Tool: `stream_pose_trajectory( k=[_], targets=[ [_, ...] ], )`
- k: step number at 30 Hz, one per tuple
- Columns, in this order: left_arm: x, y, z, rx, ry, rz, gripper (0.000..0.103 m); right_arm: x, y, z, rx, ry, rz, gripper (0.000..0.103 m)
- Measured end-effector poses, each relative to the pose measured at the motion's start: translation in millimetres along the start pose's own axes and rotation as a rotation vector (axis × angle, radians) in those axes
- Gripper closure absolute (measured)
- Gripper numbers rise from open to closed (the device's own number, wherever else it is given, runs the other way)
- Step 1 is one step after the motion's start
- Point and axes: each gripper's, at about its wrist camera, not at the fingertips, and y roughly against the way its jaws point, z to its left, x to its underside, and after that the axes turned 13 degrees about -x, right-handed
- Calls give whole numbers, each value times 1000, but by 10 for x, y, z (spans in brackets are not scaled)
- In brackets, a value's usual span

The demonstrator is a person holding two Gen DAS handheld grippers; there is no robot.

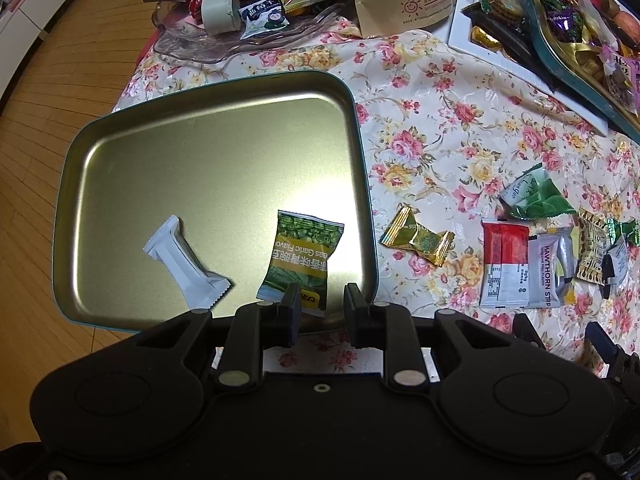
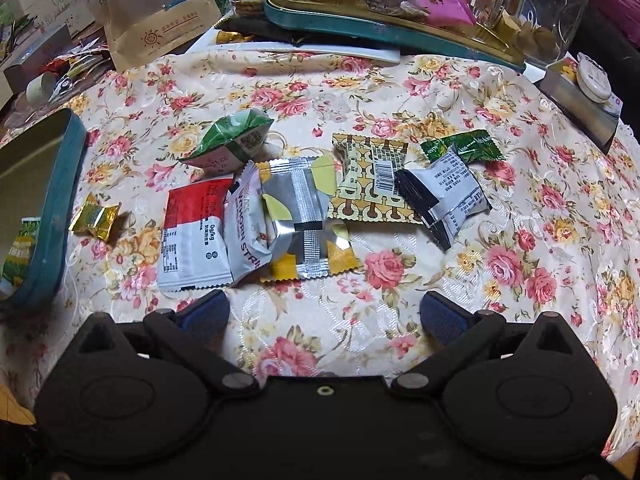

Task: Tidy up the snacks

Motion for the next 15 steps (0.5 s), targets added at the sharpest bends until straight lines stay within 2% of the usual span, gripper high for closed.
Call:
stream_pose_trajectory(
  k=[3, 10, 15],
  targets=[
    [7, 3, -6, -2, -4, -2, 70, -43, -15, 2, 8, -18, 32, 0],
    [23, 3, -43, -5, -18, -4, 70, -68, -24, 5, 4, -9, 38, 0],
    [21, -2, -46, -5, -19, 0, 70, -6, -5, 14, 4, 2, -2, 0]
  ],
)
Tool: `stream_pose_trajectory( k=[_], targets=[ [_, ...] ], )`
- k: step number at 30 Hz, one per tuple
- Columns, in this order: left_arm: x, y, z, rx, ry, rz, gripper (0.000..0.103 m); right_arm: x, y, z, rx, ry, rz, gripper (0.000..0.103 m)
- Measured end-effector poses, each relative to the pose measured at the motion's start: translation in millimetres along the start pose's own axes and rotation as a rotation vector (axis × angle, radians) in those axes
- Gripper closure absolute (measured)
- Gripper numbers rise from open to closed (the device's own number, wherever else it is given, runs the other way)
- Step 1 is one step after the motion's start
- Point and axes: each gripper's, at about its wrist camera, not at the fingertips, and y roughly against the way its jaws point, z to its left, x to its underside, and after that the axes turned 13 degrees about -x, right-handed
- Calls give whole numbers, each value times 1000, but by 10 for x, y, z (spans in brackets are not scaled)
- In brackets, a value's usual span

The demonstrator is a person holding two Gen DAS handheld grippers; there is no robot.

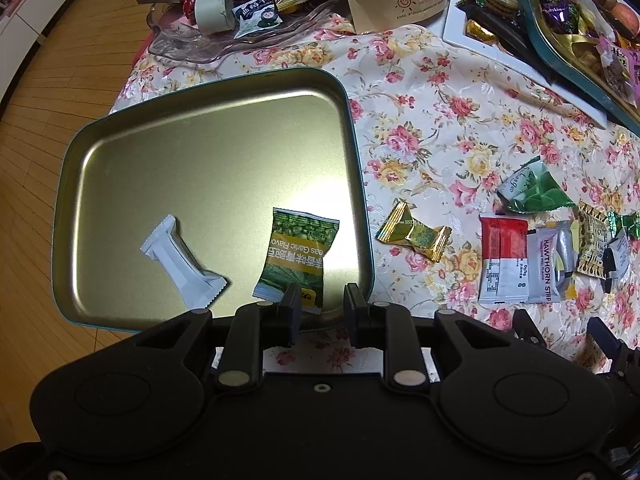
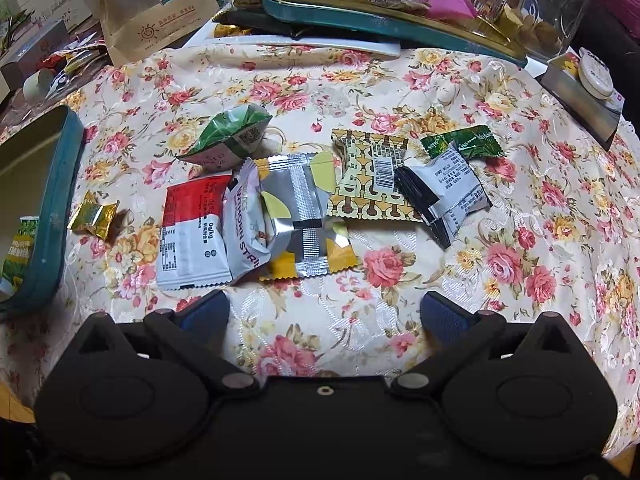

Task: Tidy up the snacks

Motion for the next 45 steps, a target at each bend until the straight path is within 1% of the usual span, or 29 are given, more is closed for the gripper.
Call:
stream_pose_trajectory(
  k=[3, 6, 8, 12, 14, 16, 20, 25, 26, 29, 30, 32, 33, 35, 38, 40, 43, 44, 45],
  targets=[
    [2, 5, -3, 0, -1, -1, 70, 20, 12, 3, -2, 0, -14, 0],
    [10, 7, -14, 1, -7, -2, 70, 15, 13, 5, -1, -5, -7, 0],
    [14, 7, -25, -2, -11, -2, 70, -27, -4, 8, 2, -13, 21, 0],
    [20, 2, -38, -5, -16, 0, 70, -140, -50, -5, -4, -18, 105, 0],
    [22, 0, -48, -9, -19, 2, 70, -169, -62, -17, 1, -35, 129, 0],
    [24, 0, -53, -9, -24, 1, 70, -162, -58, -21, 6, -45, 126, 0],
    [21, -5, -54, -10, -25, 3, 70, -94, -33, -17, 4, -28, 90, 0],
    [28, 1, -92, -10, -39, 1, 70, -41, -13, -12, -10, -4, 82, 0],
    [31, 7, -100, -10, -41, -2, 70, -33, -16, -7, -17, 5, 85, 0],
    [33, 50, -114, 5, -41, -16, 70, -40, 6, 66, -92, 63, 142, 0],
    [33, 71, -117, 10, -40, -24, 70, -53, 29, 85, -107, 67, 150, 9],
    [31, 112, -127, 14, -38, -40, 70, -115, 108, 99, -143, 39, 157, 15],
    [31, 128, -136, 15, -38, -45, 70, -141, 170, 88, -159, 18, 143, 15],
    [34, 146, -157, 19, -40, -50, 70, -205, 339, 52, -172, -27, 80, 15],
    [49, 159, -202, 23, -51, -51, 70, -373, 655, -29, -132, -93, -58, 14],
    [58, 166, -232, 19, -59, -54, 70, -494, 816, -107, -128, -105, -117, 14],
    [62, 169, -268, 12, -67, -56, 70, -650, 1027, -213, -138, -112, -173, 14],
    [66, 174, -281, 11, -66, -55, 70, -680, 1095, -242, -143, -109, -202, 15],
    [66, 177, -293, 11, -66, -56, 70, -696, 1170, -265, -130, -111, -240, 15]
  ],
)
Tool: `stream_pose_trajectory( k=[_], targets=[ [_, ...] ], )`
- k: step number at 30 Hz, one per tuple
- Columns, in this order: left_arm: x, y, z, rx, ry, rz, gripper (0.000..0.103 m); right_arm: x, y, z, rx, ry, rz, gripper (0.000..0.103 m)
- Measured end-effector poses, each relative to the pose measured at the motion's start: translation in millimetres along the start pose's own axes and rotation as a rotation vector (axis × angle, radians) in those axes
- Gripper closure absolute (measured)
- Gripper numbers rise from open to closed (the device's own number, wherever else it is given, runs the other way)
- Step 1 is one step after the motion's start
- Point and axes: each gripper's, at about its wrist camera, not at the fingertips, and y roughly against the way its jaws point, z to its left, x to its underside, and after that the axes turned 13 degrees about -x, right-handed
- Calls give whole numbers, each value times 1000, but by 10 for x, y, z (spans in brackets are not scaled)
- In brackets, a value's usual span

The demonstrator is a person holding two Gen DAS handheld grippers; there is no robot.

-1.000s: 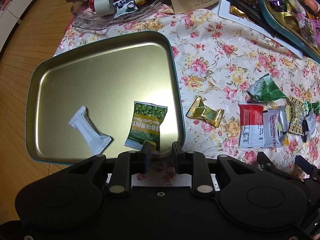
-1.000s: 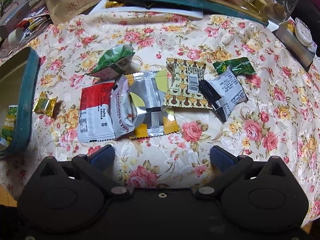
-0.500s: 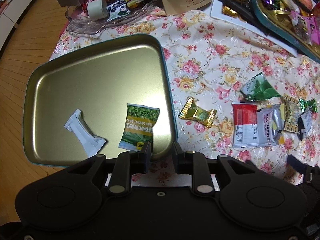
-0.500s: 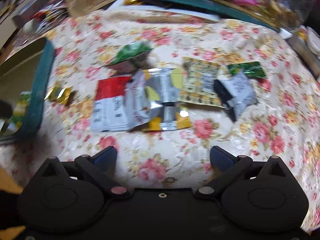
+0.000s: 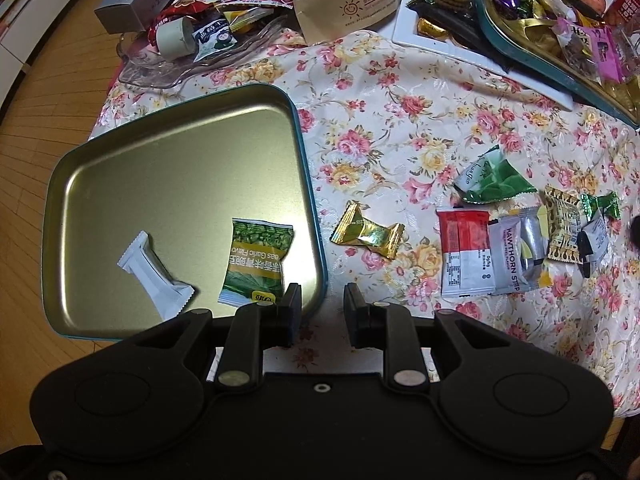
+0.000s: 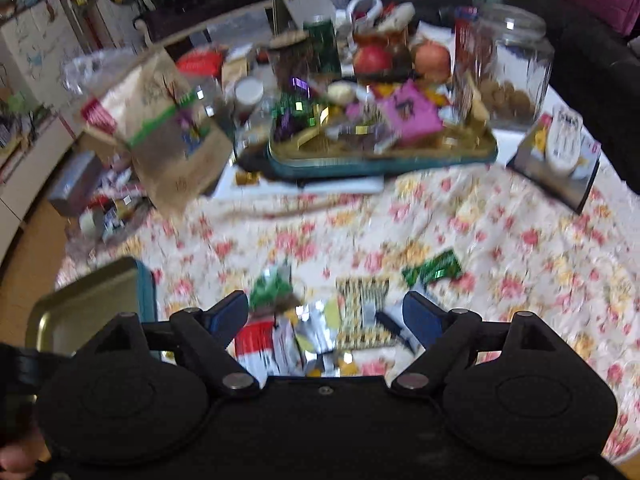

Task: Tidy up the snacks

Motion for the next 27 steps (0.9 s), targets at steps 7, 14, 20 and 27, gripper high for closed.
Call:
stream_pose_trajectory(
  k=[7, 14, 20, 27],
  targets=[
    [4, 69, -153, -4, -31, -25, 70, -161, -77, -245, -25, -113, 90, 15],
    [15, 154, -345, 20, -63, -38, 70, -104, -161, -466, -16, -241, 86, 21],
    [20, 252, -548, 56, -105, -59, 70, -107, -127, -635, -33, -324, 44, 18],
    [-134, 596, -719, 100, -165, -131, 70, -139, -32, -647, 32, -296, 3, 19]
  ],
)
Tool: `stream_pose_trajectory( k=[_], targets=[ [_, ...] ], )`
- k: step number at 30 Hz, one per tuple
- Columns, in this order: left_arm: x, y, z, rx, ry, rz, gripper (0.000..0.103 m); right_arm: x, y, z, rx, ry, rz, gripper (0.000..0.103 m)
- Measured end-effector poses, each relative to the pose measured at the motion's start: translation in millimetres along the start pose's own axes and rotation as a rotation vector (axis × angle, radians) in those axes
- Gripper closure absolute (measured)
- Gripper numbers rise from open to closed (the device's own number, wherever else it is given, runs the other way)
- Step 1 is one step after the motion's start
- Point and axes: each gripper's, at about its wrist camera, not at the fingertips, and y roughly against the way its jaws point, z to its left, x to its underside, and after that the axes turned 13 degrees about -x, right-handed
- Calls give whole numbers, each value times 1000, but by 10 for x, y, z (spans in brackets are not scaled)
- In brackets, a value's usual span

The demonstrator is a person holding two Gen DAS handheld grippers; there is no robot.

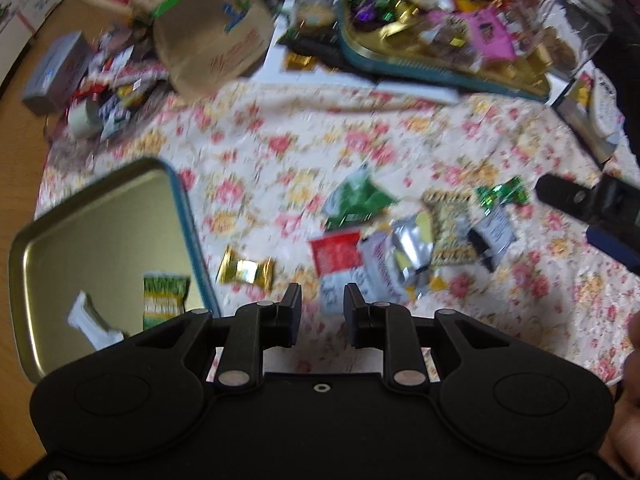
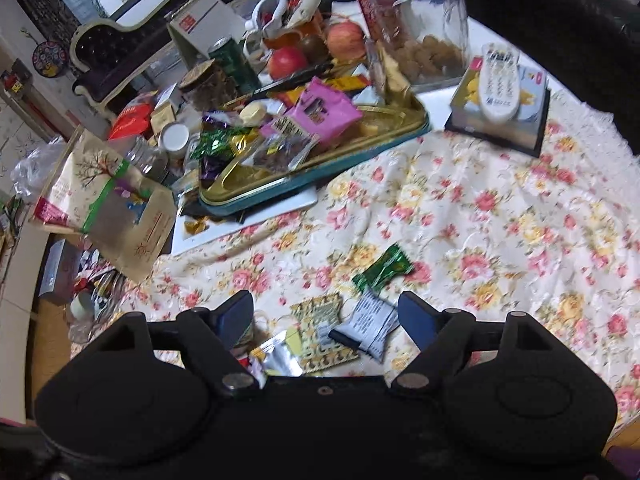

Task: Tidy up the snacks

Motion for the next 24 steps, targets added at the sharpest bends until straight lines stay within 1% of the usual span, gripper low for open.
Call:
stream_pose_trajectory(
  k=[3, 4, 6, 7, 9, 10, 12, 13, 15, 18, 22, 24],
  targets=[
    [-179, 114, 31, -12, -1, -50, 70, -38, 88, -29, 28, 9, -34, 19],
    [-235, 122, 43, -14, -7, -57, 70, -61, 101, -57, 30, 2, -33, 19],
    [-331, 101, 65, -12, -22, -61, 70, -109, 74, -135, 24, -23, 1, 19],
    [-367, 75, 77, -12, -26, -57, 70, -130, 36, -175, 23, -34, 24, 19],
    [-403, 17, 124, 7, -16, -32, 70, -151, -55, -245, 38, -57, 56, 26],
    [-412, -12, 152, 23, -1, -7, 70, -151, -110, -273, 54, -71, 67, 26],
    [-425, -40, 192, 77, 17, 32, 70, -142, -247, -328, 90, -107, 105, 26],
    [-428, -38, 206, 101, 22, 41, 70, -134, -315, -354, 94, -124, 123, 26],
    [-431, -2, 207, 122, 25, 41, 70, -117, -433, -415, 88, -172, 143, 26],
    [-426, 81, 191, 134, 11, 21, 70, -136, -566, -466, 92, -242, 132, 26],
    [-418, 140, 145, 140, -17, -1, 70, -216, -781, -471, 134, -284, 117, 26],
    [-412, 121, 129, 138, -30, 6, 70, -234, -907, -487, 149, -325, 115, 32]
  ],
)
